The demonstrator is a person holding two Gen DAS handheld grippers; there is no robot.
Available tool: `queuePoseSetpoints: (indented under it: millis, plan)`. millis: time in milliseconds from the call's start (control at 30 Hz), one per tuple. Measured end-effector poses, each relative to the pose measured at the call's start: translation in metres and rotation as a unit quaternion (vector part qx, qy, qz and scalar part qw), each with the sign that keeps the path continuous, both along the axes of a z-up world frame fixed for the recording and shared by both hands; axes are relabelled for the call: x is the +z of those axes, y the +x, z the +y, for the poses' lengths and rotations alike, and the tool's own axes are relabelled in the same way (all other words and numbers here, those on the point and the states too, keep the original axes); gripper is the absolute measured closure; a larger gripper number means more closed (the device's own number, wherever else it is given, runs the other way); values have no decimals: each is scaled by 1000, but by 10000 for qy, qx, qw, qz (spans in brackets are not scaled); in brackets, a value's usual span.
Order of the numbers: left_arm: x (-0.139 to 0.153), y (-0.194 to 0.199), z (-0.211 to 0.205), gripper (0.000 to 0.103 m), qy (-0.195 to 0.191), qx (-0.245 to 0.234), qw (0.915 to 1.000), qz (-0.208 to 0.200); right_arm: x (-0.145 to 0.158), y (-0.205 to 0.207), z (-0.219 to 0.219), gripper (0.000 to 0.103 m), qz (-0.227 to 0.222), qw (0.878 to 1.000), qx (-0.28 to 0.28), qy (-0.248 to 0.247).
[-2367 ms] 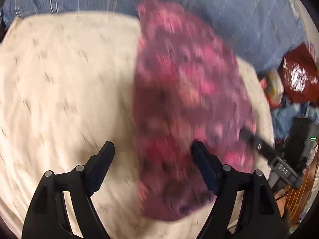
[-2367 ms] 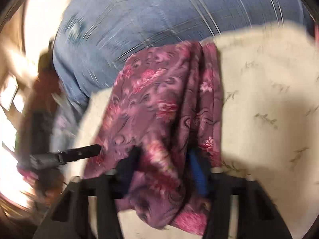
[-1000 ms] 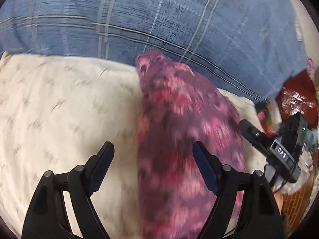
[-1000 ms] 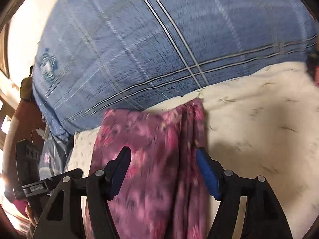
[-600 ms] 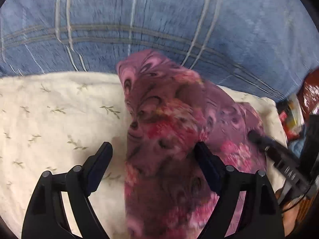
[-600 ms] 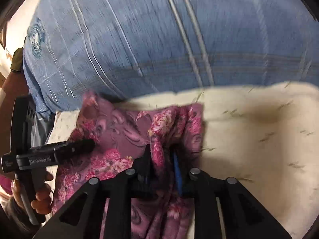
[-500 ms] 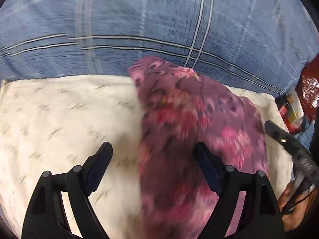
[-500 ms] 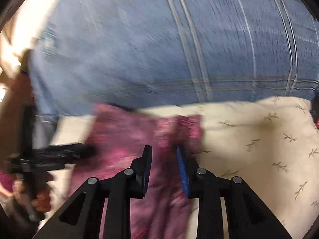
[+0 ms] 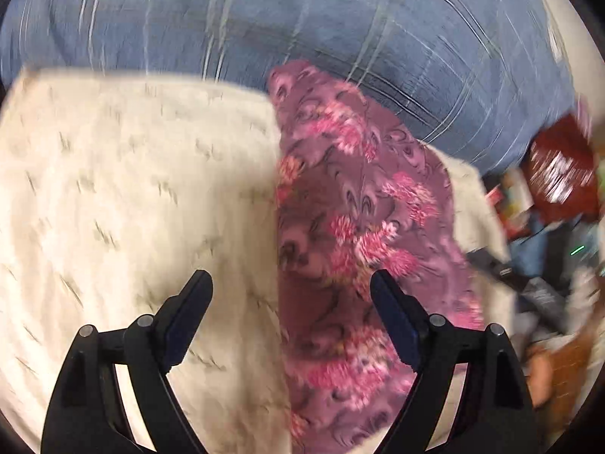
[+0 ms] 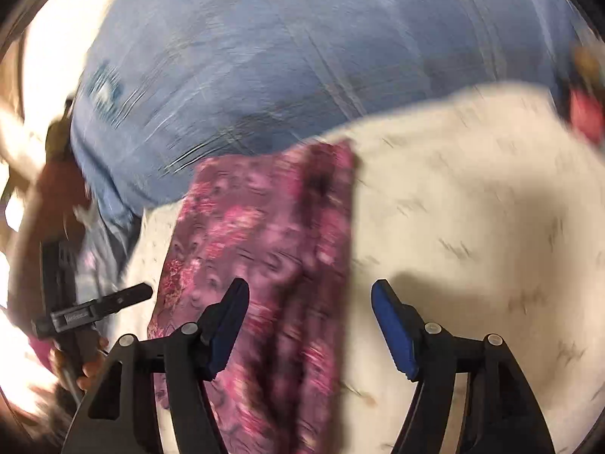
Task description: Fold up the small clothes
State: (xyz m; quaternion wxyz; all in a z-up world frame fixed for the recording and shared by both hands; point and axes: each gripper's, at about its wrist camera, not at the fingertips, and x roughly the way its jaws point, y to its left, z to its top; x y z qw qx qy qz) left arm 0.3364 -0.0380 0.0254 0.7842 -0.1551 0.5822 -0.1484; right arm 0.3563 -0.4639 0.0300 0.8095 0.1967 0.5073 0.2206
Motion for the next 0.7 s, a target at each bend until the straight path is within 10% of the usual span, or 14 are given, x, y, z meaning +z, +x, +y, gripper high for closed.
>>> queuePoseSetpoints:
  millis: [200, 433, 700]
  plan:
    - [-20, -18, -24, 9, -201, -293, 9993, 69, -28, 4, 3, 32, 137, 9913, 253, 1284]
    - [-18, -7, -57, 7, -440, -304, 9985, -129, -24, 8, 43, 35, -346, 9927, 734, 892]
    - [-7, -15, -48, 68, 109, 65, 9987, -489, -17, -6, 57, 63, -756, 9949, 665, 70]
